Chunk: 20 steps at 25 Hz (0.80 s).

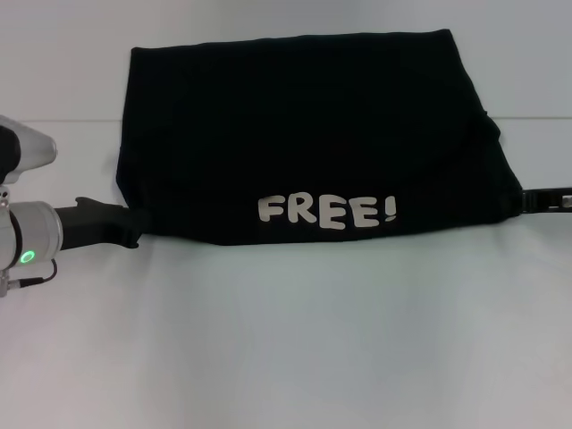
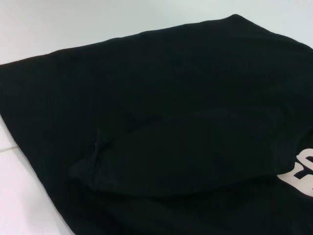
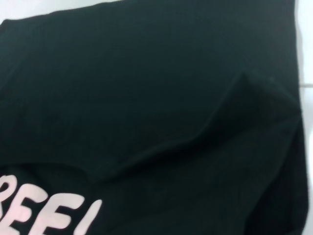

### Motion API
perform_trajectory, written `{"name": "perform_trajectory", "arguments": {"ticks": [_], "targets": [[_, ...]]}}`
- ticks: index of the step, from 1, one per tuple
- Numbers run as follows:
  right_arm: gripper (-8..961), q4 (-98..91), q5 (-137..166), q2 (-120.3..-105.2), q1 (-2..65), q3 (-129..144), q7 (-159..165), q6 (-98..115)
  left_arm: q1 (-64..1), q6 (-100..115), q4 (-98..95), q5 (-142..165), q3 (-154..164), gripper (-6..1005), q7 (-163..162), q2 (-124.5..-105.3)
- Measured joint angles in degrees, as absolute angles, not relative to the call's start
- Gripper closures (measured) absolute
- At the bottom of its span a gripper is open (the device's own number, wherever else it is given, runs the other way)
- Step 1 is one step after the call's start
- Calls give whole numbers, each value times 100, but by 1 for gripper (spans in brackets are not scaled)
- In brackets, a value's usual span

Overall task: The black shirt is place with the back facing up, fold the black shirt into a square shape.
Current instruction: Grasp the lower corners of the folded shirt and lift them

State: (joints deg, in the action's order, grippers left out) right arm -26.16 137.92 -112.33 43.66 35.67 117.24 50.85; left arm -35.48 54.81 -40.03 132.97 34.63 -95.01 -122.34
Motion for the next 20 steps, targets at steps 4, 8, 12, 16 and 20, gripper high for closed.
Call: {"name": "perform_trajectory", "arguments": {"ticks": [4, 8, 12, 16, 20], "targets": [[924, -2745, 13650, -11209, 4212, 3565, 11637, 5247, -3473, 5755, -4122, 13297, 3438, 983, -9598, -12234], [924, -2950, 13365, -11204, 3974, 3559, 11498, 5517, -3334, 6099, -4337, 13297, 3421, 983, -9711, -12234], [923, -3044, 13270, -11199, 3847, 3559, 11457, 5670, -3226, 6291, -4467, 13297, 3398, 982, -9745, -12235], [923, -3156, 13249, -11211, 3732, 3559, 11429, 5855, -3135, 6496, -4603, 13297, 3394, 981, -9771, -12258], [923, -3460, 13243, -11300, 3497, 3559, 11426, 6192, -2986, 6930, -4875, 13288, 3345, 980, -9781, -12290]]}}
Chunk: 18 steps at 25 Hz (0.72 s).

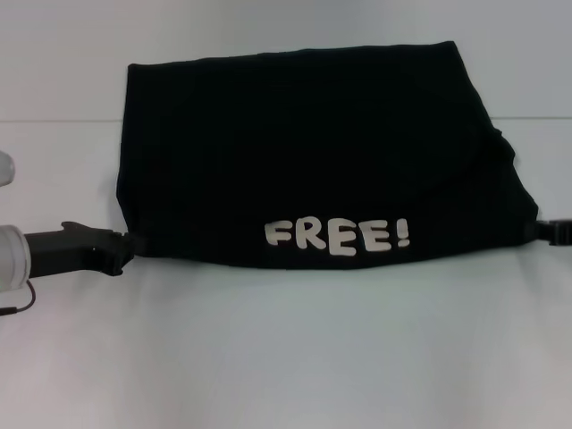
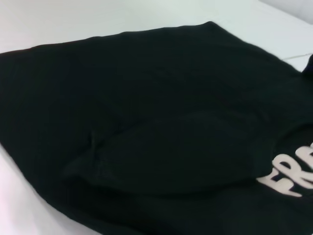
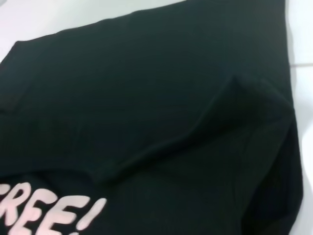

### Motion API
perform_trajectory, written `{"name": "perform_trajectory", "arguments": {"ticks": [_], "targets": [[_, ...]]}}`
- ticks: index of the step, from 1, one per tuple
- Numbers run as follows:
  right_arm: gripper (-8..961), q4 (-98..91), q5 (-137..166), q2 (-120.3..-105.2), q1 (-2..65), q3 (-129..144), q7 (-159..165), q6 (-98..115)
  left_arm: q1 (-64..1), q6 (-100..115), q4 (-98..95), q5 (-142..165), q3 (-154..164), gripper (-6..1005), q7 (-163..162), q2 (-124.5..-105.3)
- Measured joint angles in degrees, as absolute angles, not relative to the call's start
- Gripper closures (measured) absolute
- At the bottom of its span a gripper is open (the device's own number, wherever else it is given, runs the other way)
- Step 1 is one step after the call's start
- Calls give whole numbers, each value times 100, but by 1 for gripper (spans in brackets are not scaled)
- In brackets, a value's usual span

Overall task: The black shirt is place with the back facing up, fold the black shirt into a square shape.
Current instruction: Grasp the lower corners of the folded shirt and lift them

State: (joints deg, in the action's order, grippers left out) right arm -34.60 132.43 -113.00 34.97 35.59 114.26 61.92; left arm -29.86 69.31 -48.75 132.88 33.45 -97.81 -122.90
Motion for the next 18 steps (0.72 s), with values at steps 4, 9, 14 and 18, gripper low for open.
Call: {"name": "perform_trajectory", "arguments": {"ticks": [4, 9, 14, 18], "targets": [[923, -3968, 13093, -11398, 3101, 3559, 11359, 6721, -2936, 7604, -5052, 13291, 3009, 979, -9798, -12281], [924, -4373, 12844, -11416, 2570, 3411, 11105, 7498, -2838, 8699, -5148, 13310, 2588, 978, -9800, -12201], [923, -4579, 12834, -11408, 2186, 2946, 10653, 8524, -2739, 9642, -5240, 13397, 2263, 978, -9832, -12123], [923, -4678, 12852, -11475, 1865, 2646, 10275, 9169, -2665, 10001, -5249, 13602, 2026, 977, -9912, -12069]]}}
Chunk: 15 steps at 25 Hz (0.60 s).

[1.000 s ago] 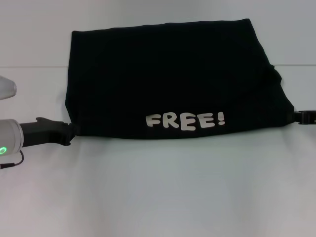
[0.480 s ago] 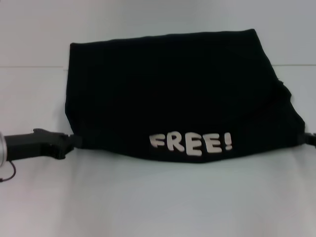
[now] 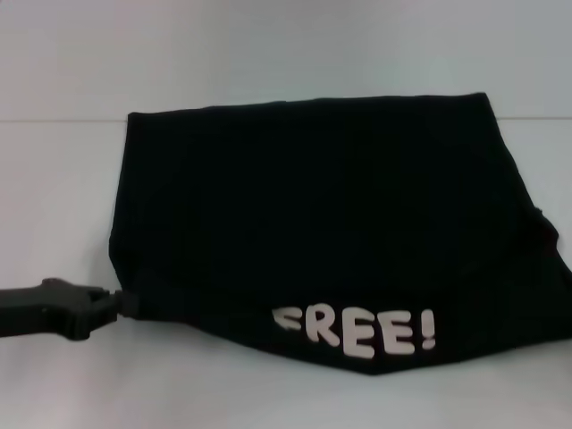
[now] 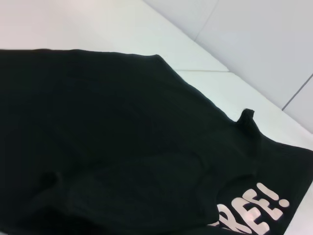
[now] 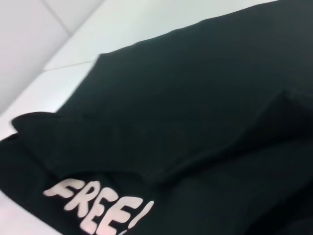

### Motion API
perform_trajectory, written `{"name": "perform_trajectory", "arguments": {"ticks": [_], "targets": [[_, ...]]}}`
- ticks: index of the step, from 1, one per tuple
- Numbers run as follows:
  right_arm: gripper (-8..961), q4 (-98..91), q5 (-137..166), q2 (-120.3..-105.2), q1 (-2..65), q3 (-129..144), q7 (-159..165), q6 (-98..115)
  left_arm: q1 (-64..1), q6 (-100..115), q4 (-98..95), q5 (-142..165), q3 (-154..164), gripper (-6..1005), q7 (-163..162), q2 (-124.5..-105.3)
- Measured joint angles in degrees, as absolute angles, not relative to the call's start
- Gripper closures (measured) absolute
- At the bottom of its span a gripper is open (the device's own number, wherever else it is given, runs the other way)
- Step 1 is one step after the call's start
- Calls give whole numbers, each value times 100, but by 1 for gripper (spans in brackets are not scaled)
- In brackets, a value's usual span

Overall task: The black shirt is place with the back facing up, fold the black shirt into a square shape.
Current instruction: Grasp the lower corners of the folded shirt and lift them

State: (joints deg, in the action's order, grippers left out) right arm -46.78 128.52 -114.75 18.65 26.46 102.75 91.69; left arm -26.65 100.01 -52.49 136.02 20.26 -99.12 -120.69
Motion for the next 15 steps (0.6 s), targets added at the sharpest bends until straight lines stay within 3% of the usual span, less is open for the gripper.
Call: {"name": "perform_trajectory", "arguments": {"ticks": [15], "targets": [[923, -4685, 12880, -11642, 860, 1966, 9487, 10163, -2476, 10945, -5247, 14131, 1672, 974, -9890, -12050]]}}
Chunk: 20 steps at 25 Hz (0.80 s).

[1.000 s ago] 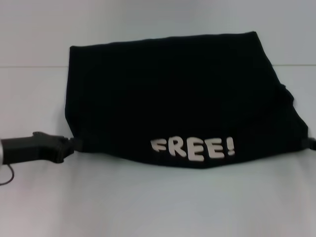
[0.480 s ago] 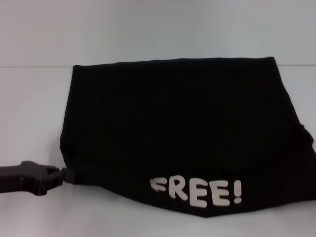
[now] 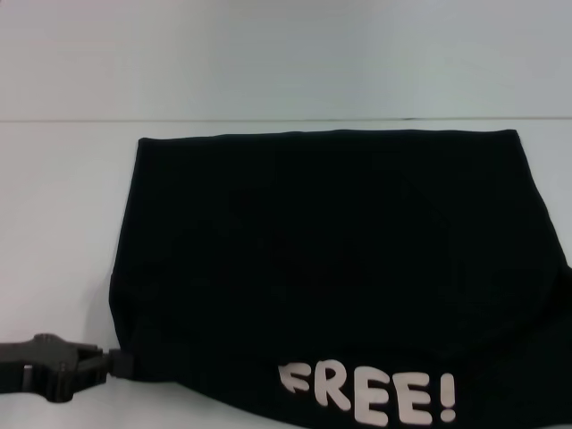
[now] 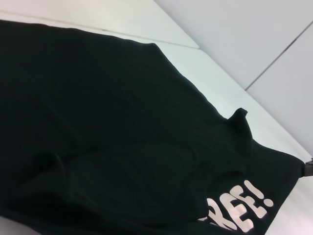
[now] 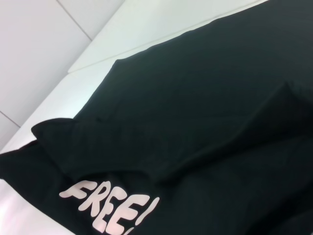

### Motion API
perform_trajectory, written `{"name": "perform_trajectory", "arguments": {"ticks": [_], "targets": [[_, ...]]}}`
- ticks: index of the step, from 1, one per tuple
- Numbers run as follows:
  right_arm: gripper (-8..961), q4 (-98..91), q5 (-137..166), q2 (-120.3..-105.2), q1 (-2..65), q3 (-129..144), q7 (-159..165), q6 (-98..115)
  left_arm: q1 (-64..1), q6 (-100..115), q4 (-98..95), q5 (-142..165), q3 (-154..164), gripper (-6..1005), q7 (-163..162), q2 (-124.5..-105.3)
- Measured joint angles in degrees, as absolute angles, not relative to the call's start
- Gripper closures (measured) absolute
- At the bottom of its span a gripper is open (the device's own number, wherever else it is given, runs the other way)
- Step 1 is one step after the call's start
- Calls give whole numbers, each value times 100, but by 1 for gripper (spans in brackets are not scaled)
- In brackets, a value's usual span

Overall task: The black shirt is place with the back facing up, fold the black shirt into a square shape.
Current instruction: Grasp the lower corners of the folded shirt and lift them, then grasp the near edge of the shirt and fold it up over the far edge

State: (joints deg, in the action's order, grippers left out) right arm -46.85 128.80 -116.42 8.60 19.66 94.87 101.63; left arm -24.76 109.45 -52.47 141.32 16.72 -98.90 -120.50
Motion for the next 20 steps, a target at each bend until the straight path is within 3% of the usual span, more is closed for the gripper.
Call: {"name": "perform_trajectory", "arguments": {"ticks": [6, 12, 20], "targets": [[924, -4677, 12927, -11639, 784, 1810, 9454, 10322, -2417, 11168, -5263, 14246, 1637, 973, -9884, -12049], [923, -4610, 12940, -11500, 1268, 1507, 9624, 10154, -2857, 10943, -5053, 14167, 1326, 972, -9996, -11901], [923, -4149, 13129, -11090, 2478, 1486, 10333, 9184, -3888, 9160, -4147, 13981, 1317, 970, -10578, -11529]]}}
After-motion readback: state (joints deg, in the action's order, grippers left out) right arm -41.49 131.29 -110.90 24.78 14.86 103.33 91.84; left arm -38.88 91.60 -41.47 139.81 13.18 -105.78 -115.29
